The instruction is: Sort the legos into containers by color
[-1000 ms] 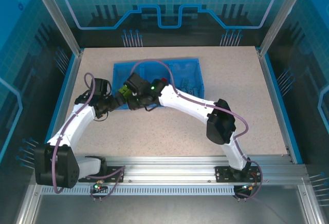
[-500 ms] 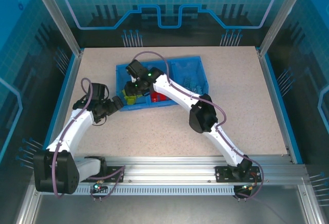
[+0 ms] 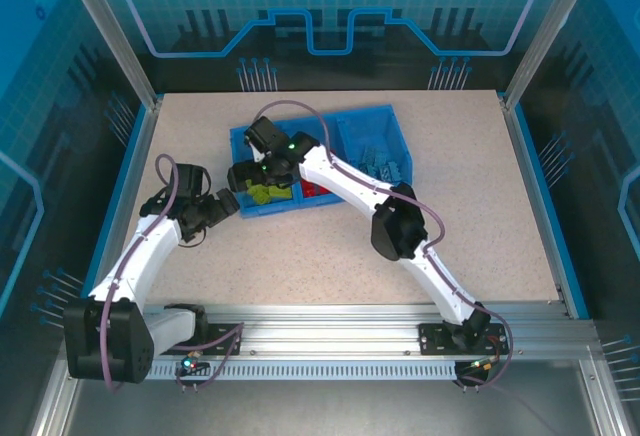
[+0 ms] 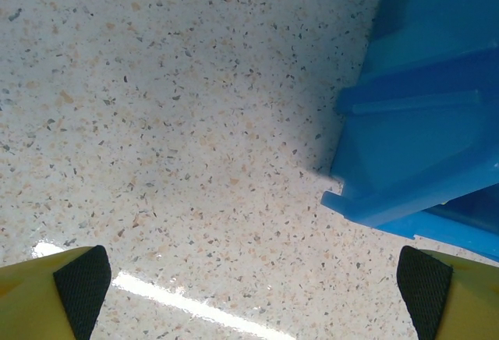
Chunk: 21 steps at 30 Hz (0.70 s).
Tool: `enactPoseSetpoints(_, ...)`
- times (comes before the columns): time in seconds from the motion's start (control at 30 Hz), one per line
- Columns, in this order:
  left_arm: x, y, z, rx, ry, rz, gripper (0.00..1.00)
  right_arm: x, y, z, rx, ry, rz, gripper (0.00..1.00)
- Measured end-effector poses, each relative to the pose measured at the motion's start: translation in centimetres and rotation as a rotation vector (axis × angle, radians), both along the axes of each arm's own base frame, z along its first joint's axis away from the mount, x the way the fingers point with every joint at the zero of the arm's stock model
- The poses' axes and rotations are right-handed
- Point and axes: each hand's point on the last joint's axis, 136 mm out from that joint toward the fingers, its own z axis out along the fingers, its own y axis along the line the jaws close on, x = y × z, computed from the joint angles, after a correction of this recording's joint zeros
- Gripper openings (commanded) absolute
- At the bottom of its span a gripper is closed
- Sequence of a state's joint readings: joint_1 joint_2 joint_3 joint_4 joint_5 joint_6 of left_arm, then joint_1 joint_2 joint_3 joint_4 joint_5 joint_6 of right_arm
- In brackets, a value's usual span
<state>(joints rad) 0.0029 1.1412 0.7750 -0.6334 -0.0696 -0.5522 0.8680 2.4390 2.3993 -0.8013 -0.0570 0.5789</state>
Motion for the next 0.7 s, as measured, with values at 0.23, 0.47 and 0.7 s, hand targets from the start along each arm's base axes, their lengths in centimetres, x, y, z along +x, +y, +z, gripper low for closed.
enactPoseSetpoints(0.23,0.0,0.3,0.4,0.014,-0.016,0.007,0.99,-2.3,-4.6,8.1,-0.017,-0.221,0.030,1.00)
enactPoseSetpoints(0.47,0.6,1.1,1.2,0.070,-0.069,0.009,0.99,-3.1,-18.2,11.6,-0.197,-0.583,-0.089,1.00)
enactPoseSetpoints(0.7,1.9,2.5,1.3,0.189,-0.139,-0.022,0.99,-2.1,-40.2,3.0,-0.485,-0.549,-0.463,1.00)
